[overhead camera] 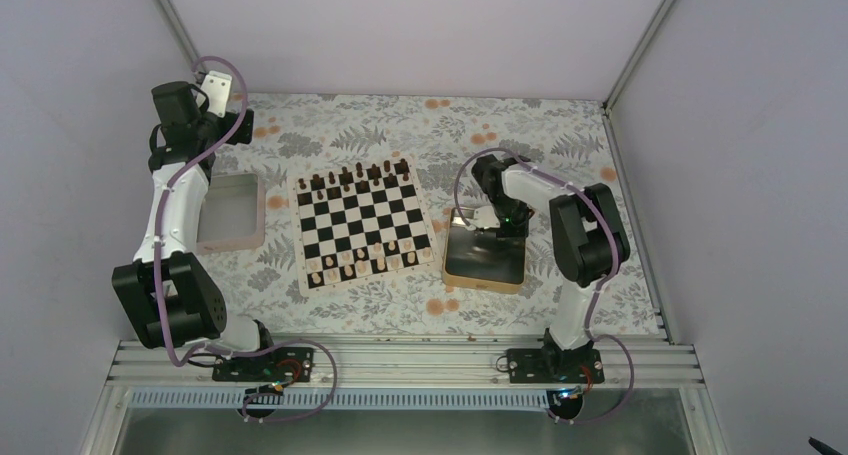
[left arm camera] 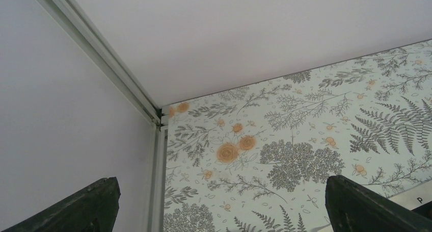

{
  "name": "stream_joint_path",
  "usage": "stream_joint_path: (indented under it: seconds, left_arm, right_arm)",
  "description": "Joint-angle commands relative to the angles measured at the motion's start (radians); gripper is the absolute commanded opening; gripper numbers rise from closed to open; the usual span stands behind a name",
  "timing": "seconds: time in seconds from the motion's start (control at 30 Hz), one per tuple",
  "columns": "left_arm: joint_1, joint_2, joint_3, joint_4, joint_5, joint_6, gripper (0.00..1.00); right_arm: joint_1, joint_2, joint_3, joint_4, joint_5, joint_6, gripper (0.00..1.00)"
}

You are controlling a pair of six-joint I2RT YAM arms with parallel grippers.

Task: Set up the chess pieces on the board
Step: Pick up the chess piece from the storage box.

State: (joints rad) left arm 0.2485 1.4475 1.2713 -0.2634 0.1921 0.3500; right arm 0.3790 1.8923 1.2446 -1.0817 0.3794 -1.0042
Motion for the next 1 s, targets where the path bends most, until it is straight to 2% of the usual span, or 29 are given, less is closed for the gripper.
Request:
stream_joint_path:
  seconds: [0.0,0.13,0.27,0.67,0.97]
  left_arm:
    - [-0.004,0.005,0.013,0.019,0.009,-0.006,1.0]
    - [-0.005,0.004,0.013,0.018,0.007,-0.006,1.0]
    - [-0.005,0.004,0.013,0.018,0.009,-0.006,1.0]
    - [-0.005,-0.014,0.015,0.012,0.009,-0.009,1.0]
    - [-0.005,-0.021,0.02,0.006,0.009,-0.011,1.0]
  right_arm:
    - [-0.001,0.019,0.009,-0.02,0.018,0.006,0.18]
    - [-0.008,-0.004,0.038,-0.041,0.021,0.002,0.09]
    - [-0.029,-0.039,0.053,-0.046,0.017,-0.02,0.07]
    - [-0.149,-0.058,0.11,-0.042,0.016,-0.075,0.06]
    - [-0.098,-0.017,0.25,-0.118,-0.037,-0.06,0.06]
